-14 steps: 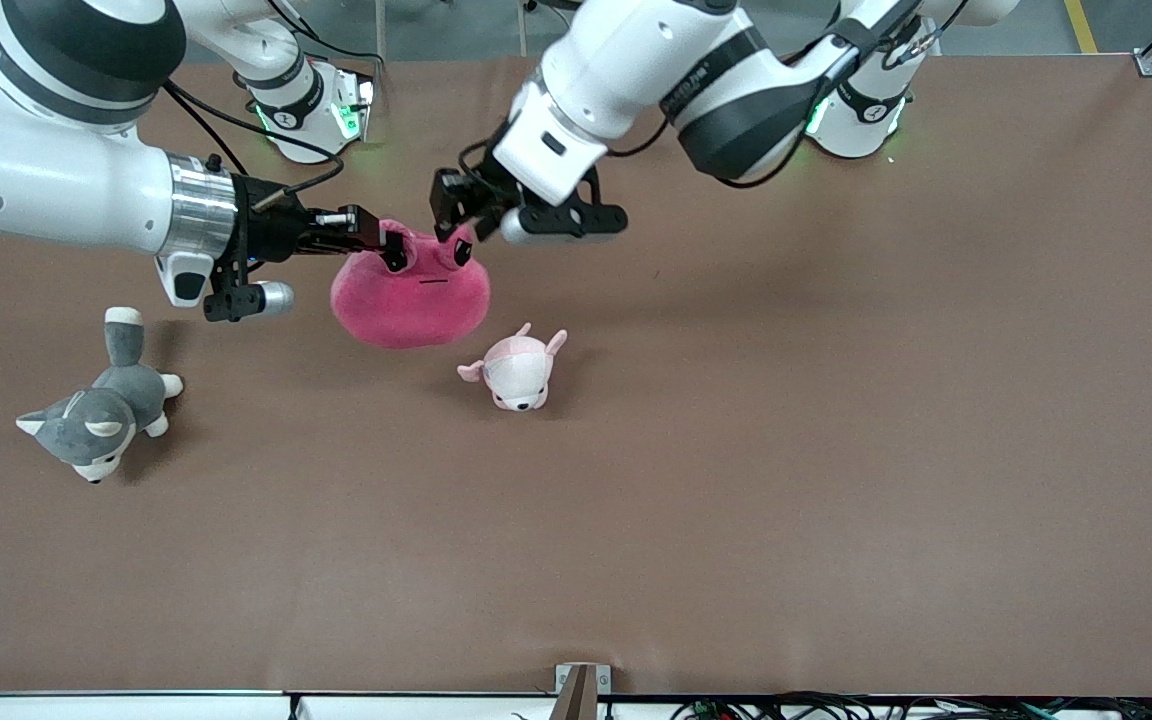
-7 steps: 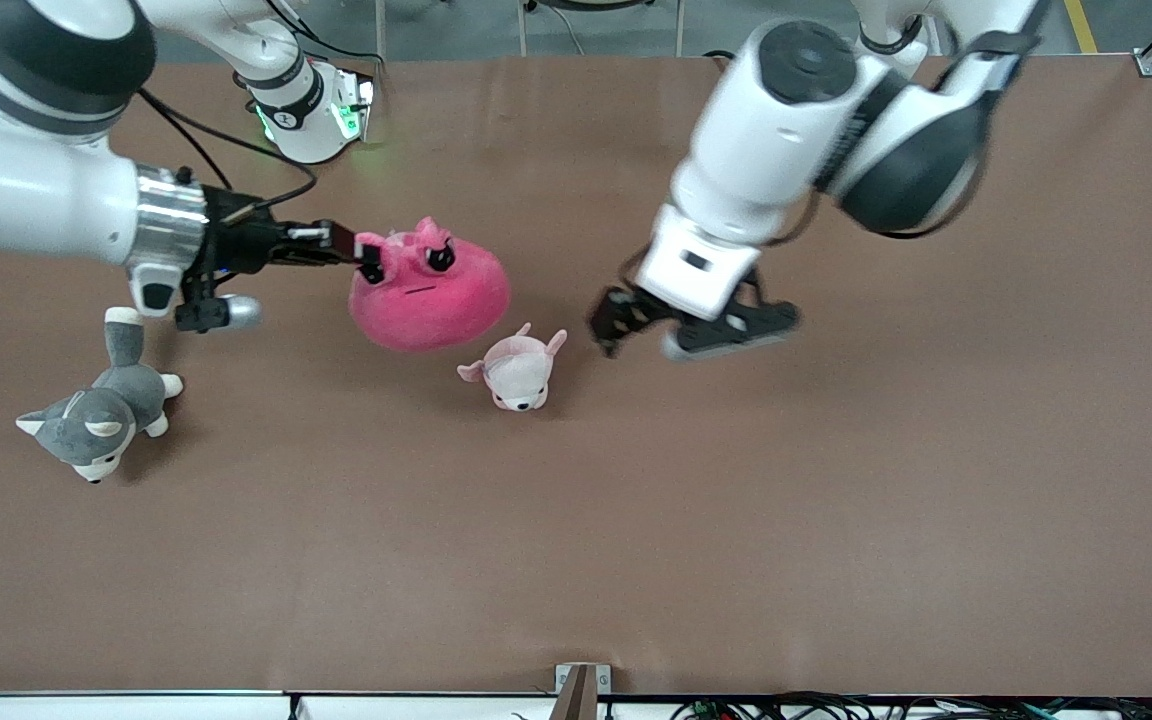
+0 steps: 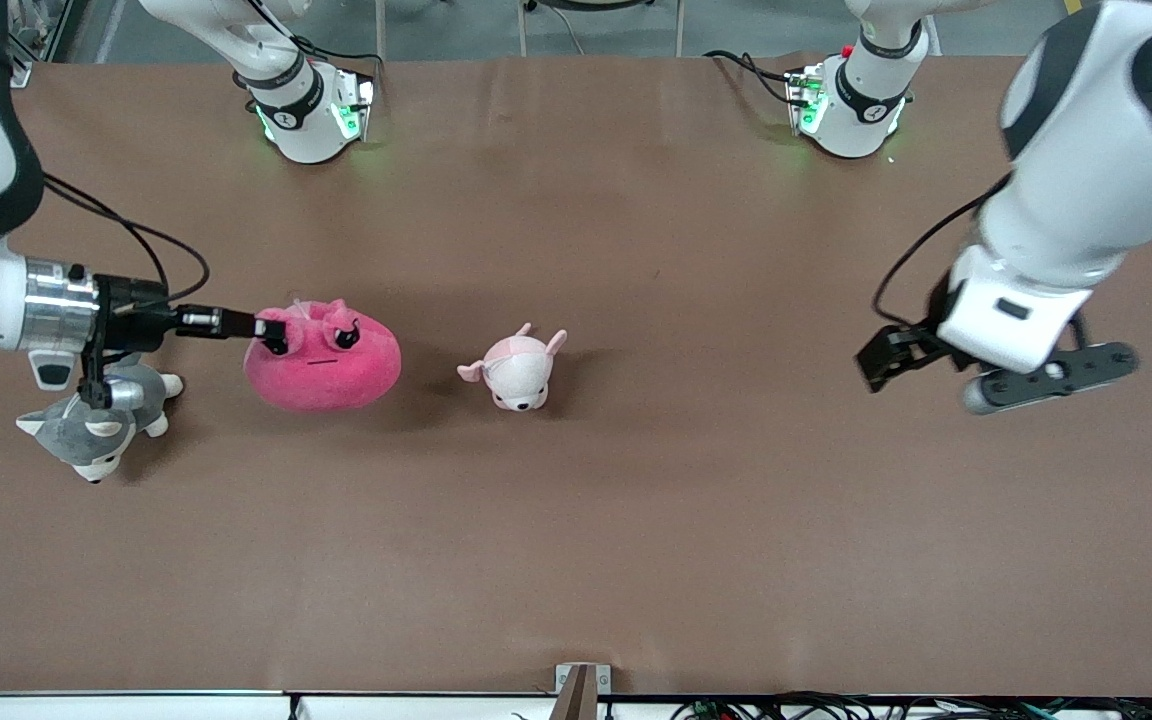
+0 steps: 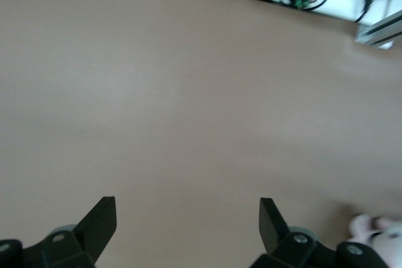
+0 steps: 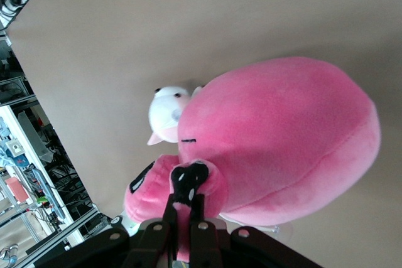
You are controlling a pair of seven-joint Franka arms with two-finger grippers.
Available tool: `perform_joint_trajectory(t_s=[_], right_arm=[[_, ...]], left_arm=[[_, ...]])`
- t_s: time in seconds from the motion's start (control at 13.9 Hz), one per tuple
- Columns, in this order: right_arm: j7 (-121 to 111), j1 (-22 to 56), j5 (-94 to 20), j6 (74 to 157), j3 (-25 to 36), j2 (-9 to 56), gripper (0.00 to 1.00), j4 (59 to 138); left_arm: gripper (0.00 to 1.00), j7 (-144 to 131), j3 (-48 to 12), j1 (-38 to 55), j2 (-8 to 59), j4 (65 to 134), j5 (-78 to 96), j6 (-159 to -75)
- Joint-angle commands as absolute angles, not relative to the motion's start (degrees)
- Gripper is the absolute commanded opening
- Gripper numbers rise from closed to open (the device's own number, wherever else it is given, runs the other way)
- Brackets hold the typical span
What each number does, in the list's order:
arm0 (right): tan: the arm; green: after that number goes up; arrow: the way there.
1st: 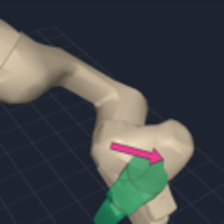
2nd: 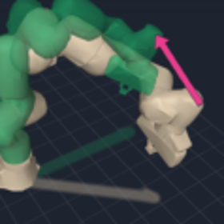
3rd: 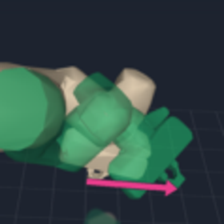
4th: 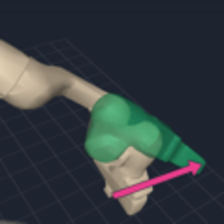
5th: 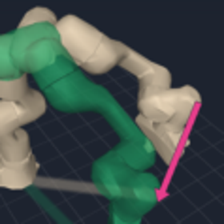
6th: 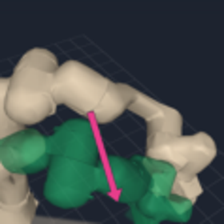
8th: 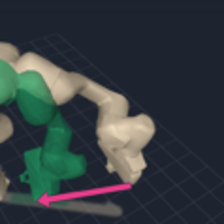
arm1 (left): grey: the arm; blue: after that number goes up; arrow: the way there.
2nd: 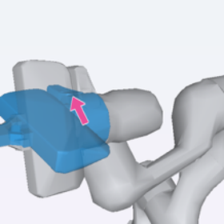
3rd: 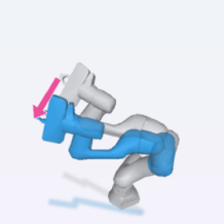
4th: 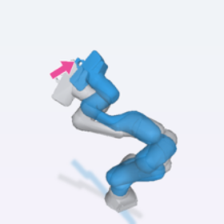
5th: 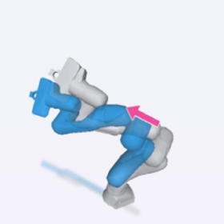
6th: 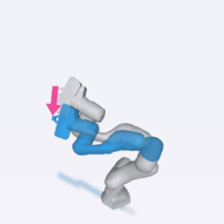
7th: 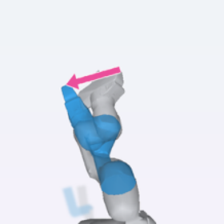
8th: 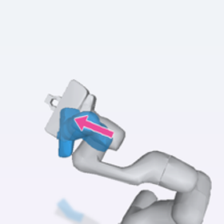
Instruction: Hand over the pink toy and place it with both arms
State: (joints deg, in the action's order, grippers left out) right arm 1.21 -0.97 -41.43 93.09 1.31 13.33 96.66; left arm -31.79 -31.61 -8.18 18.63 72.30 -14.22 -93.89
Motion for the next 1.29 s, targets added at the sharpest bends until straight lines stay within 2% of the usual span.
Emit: perform_joint_trajectory(t_s=[0.0, 0.29, 0.43, 0.72, 1.22], right_arm=[[0.09, -3.60, -40.34, 92.37, 0.35, 16.95, 0.01, 93.96], [-0.17, -6.67, -40.34, 92.90, 0.35, 22.57, 0.01, 90.80], [-2.36, -8.43, -40.52, 92.46, 0.35, 25.30, 0.01, 89.30], [-4.13, -10.81, -41.13, 91.68, 0.26, 29.08, 0.01, 89.56], [-4.04, -11.16, -42.19, 88.77, 0.18, 31.38, 0.01, 89.56]], left_arm=[[1.00, -20.61, -27.11, -9.32, 13.99, 73.47, -14.59, -89.57], [1.00, -4.87, -10.59, -2.04, 2.32, 83.02, -7.67, -88.24], [1.00, -4.74, -6.61, -0.88, -2.79, 88.83, -2.75, -88.24], [1.00, -5.36, -6.50, 0.26, -8.43, 96.05, -2.20, -87.80], [1.00, -4.13, -6.77, -0.09, -8.00, 95.89, -0.70, -87.98]])
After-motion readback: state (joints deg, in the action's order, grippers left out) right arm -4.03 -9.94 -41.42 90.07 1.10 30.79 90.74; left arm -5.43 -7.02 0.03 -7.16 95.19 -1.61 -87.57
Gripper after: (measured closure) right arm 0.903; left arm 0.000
